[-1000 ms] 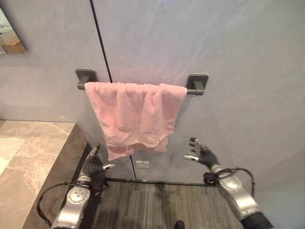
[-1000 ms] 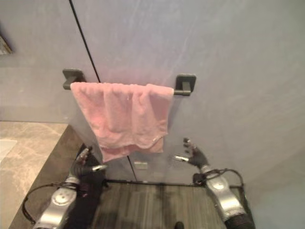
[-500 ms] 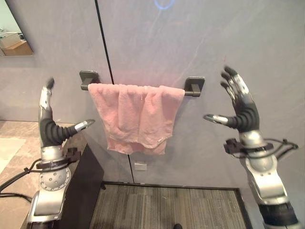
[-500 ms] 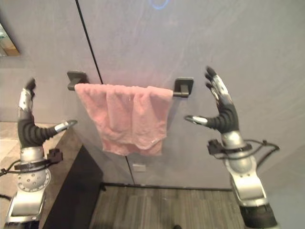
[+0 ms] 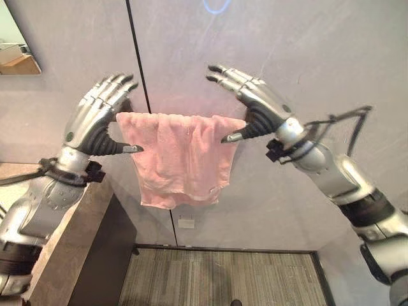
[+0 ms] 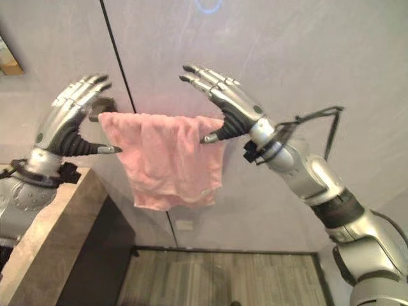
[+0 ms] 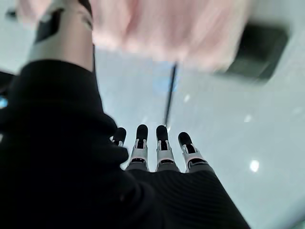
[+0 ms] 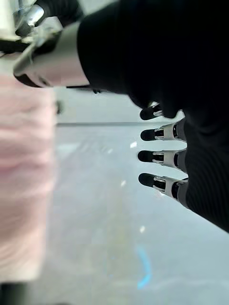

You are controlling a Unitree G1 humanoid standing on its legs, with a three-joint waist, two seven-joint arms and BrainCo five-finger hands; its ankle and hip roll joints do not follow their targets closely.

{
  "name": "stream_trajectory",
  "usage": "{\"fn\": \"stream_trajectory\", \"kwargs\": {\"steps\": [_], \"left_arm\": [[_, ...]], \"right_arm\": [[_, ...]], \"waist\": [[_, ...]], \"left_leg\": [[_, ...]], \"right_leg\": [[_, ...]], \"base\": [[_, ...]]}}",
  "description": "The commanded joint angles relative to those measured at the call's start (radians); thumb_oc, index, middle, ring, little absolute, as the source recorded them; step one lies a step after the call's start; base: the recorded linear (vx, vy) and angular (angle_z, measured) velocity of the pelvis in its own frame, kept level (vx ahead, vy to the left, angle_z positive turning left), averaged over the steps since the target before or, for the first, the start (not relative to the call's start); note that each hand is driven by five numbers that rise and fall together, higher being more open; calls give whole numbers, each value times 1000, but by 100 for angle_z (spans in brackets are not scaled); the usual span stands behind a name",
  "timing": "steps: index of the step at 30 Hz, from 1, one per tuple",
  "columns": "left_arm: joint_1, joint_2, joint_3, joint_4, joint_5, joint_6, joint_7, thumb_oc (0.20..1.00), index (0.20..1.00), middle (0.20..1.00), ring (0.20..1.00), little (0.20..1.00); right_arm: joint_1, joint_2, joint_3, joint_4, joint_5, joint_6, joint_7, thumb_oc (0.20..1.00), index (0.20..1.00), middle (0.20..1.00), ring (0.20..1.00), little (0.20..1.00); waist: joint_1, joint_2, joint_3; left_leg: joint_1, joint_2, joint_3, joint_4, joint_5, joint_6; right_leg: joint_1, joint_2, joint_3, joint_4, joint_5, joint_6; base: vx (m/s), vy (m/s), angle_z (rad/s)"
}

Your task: Put brush and paste in cup on sink, flatten towel.

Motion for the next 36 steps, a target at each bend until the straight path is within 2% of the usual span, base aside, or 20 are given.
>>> {"fn": "stream_trajectory", "kwargs": {"steps": [1,2,8,11,16,21,22,28,32,36], "left_arm": [[-236,67,-155,91,18,8,-6,1000,1000,1000,1000,1000],[-318,57,-249,153,16,10,-22,1000,1000,1000,1000,1000],[-442,16,-391,253,62,18,-13,1000,1000,1000,1000,1000],[-462,24,-434,266,108,21,-21,1000,1000,1000,1000,1000],[-403,86,-418,226,155,16,-55,1000,1000,1000,1000,1000],[-305,197,-410,180,237,2,-86,1000,1000,1000,1000,1000],[-301,197,-406,178,238,2,-87,1000,1000,1000,1000,1000],[-182,280,-372,203,295,-14,-97,1000,1000,1000,1000,1000],[-105,259,-303,242,271,-3,-89,1000,1000,1000,1000,1000],[-11,151,-173,338,174,29,-69,1000,1000,1000,1000,1000]], "right_arm": [[-184,39,74,95,-15,12,-24,1000,1000,1000,1000,1000],[-220,67,118,154,0,22,-18,1000,1000,1000,1000,1000],[-262,134,202,277,-11,31,-6,1000,1000,1000,1000,1000],[-257,136,225,292,-42,29,5,1000,1000,1000,1000,1000],[-209,86,235,262,-90,24,40,1000,1000,1000,1000,1000],[-137,-35,249,220,-163,-4,69,1000,1000,1000,1000,1000],[-137,-35,249,218,-164,-5,69,1000,1000,1000,1000,1000],[-108,-231,303,228,-214,-37,89,1000,1000,1000,1000,1000],[-70,-278,287,267,-200,-33,81,1000,1000,1000,1000,1000],[-8,-255,220,338,-151,-14,57,1000,1000,1000,1000,1000]], "waist": [[6,-20,31],[5,-21,38],[2,-21,51],[1,-17,57],[2,-10,57],[0,2,56],[-1,2,56],[-4,4,46],[-1,6,49],[3,7,54]], "left_leg": [[-24,-30,-12,3,5,15],[-48,-28,-19,3,14,13],[-80,-31,-28,3,22,9],[-82,-35,-30,3,20,11],[-74,-37,-24,3,12,12],[-49,-37,-19,3,-2,11],[-51,-38,-18,3,3,11],[-39,-36,-13,3,3,4],[-43,-33,-16,3,7,1],[-44,-29,-15,3,10,-4]], "right_leg": [[33,-75,18,13,-39,104],[16,-76,15,11,-34,105],[-6,-82,6,8,-23,108],[-9,-85,7,8,-22,111],[-6,-89,10,8,-25,114],[15,-91,10,10,-38,119],[13,-91,10,8,-34,117],[26,-91,1,7,-40,122],[28,-91,-5,7,-43,122],[33,-92,-15,7,-46,122]], "base": [[-74,16,0],[-49,4,1],[-13,6,4],[13,7,0],[35,12,0],[56,10,-2],[32,5,0],[27,-3,0],[0,0,0],[0,0,0]]}}
